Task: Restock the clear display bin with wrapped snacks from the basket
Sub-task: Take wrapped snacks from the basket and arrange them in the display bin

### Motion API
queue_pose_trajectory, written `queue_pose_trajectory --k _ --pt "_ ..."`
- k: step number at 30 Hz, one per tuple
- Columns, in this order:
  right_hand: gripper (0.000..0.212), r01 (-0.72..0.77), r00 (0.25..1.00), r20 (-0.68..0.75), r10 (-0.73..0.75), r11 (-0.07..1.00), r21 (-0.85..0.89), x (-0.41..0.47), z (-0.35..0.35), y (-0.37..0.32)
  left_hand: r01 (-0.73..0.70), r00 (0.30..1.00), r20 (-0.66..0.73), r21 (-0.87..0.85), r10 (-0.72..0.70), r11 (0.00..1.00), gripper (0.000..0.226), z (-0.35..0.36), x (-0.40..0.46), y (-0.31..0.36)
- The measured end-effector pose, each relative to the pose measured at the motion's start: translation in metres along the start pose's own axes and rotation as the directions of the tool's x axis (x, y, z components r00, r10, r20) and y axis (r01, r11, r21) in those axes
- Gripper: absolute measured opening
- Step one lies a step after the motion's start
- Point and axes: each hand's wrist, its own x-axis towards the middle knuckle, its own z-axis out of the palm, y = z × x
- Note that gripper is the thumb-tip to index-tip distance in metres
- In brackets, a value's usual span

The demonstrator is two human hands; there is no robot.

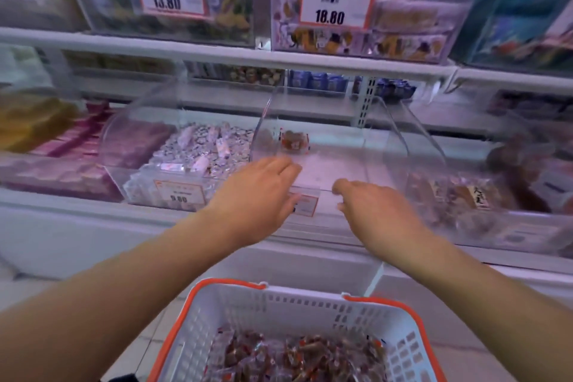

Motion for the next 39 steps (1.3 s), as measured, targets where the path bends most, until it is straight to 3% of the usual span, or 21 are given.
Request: queue_pose_trajectory --k 1,5,13,18,21,22,23,25,27,28,29,30,31,32,33,34,35,36,37,38,39 --pt "0.005 -0.022 1.0 -0.009 0.023 1.0 0.02 0.003 0.001 0.003 -0.005 1.0 0.028 0.012 0.005 1.0 0.043 0.005 0.003 0.002" --pt "0.013 -0.02 0.999 -0.033 0.024 0.992 0.124 0.009 0.0 0.012 0.0 0.999 0.044 0.08 -0.004 0.997 0.034 0.023 0.006 -0.003" --pt "0.015 0.078 0.997 -0.005 -0.08 0.963 0.258 -0.015 -0.019 0.015 -0.026 0.999 0.016 -0.132 0.029 0.991 0.022 -0.014 -0.011 0.001" --pt "0.013 0.062 0.996 0.051 -0.076 0.97 0.236 -0.032 -0.018 0.003 -0.007 0.994 0.106 -0.144 0.023 0.99 0.028 -0.012 -0.028 0.009" --pt "0.002 0.024 0.995 0.087 -0.046 0.97 0.242 -0.035 -0.023 -0.002 -0.006 0.995 0.102 -0.1 0.016 0.995 0.029 -0.009 -0.03 0.011" --pt "0.008 0.013 0.996 0.083 -0.031 0.976 0.219 -0.037 -0.026 -0.004 -0.003 0.996 0.09 -0.1 0.012 0.995 0.031 -0.01 -0.031 0.013" --pt "0.019 0.023 0.998 0.059 -0.033 0.986 0.165 -0.04 -0.028 -0.006 -0.006 0.998 0.068 -0.093 0.013 0.996 0.034 -0.012 -0.032 0.014" --pt "0.035 0.086 0.989 -0.127 -0.079 0.995 0.052 -0.05 -0.035 -0.014 -0.04 0.998 -0.044 -0.059 0.038 0.997 0.042 -0.017 -0.037 0.015" --pt "0.025 0.179 0.931 -0.332 -0.152 0.983 0.052 -0.065 -0.04 -0.026 -0.093 0.964 -0.259 -0.096 0.065 0.991 0.03 -0.022 -0.047 0.018" --pt "0.02 0.207 0.934 -0.313 -0.17 0.974 0.091 -0.071 -0.038 -0.031 -0.12 0.934 -0.351 -0.143 0.063 0.983 0.021 -0.023 -0.054 0.019" --pt "0.021 0.203 0.97 -0.169 -0.176 0.966 0.16 -0.076 -0.034 -0.035 -0.135 0.914 -0.404 -0.189 0.048 0.973 0.015 -0.019 -0.061 0.019" --pt "0.024 0.185 0.977 0.064 -0.204 0.957 0.222 -0.081 -0.025 -0.04 -0.134 0.914 -0.405 -0.226 0.032 0.965 0.015 -0.013 -0.068 0.021" --pt "0.024 0.191 0.916 0.304 -0.262 0.951 0.244 -0.086 -0.01 -0.046 -0.121 0.943 -0.332 -0.246 0.033 0.962 0.017 -0.001 -0.076 0.023" --pt "0.026 0.235 0.803 0.497 -0.33 0.941 0.244 -0.09 0.01 -0.051 -0.087 0.986 -0.162 -0.238 0.049 0.967 0.018 0.015 -0.084 0.025" --pt "0.031 0.278 0.662 0.657 -0.36 0.932 0.231 -0.096 0.034 -0.057 -0.036 0.994 0.097 -0.204 0.057 0.978 0.02 0.034 -0.093 0.027" --pt "0.036 0.324 0.525 0.773 -0.357 0.923 0.206 -0.104 0.061 -0.062 0.02 0.923 0.383 -0.144 0.037 0.989 0.024 0.053 -0.103 0.03" --pt "0.04 0.364 0.427 0.842 -0.33 0.915 0.174 -0.114 0.09 -0.065 0.06 0.781 0.625 -0.072 -0.002 0.996 0.033 0.074 -0.116 0.032" --pt "0.044 0.371 0.381 0.878 -0.29 0.918 0.142 -0.125 0.118 -0.067 0.098 0.603 0.797 -0.031 -0.035 0.995 0.042 0.097 -0.133 0.035" --pt "0.051 0.331 0.373 0.894 -0.25 0.936 0.123 -0.136 0.145 -0.068 0.146 0.452 0.89 -0.012 -0.056 0.989 0.048 0.119 -0.152 0.039" --pt "0.059 0.256 0.387 0.896 -0.219 0.959 0.124 -0.145 0.169 -0.069 0.219 0.358 0.929 0.011 -0.091 0.976 0.051 0.14 -0.172 0.045" --pt "0.069 0.163 0.415 0.888 -0.196 0.977 0.139 -0.153 0.191 -0.07 0.331 0.312 0.938 0.041 -0.15 0.943 0.052 0.162 -0.192 0.05"
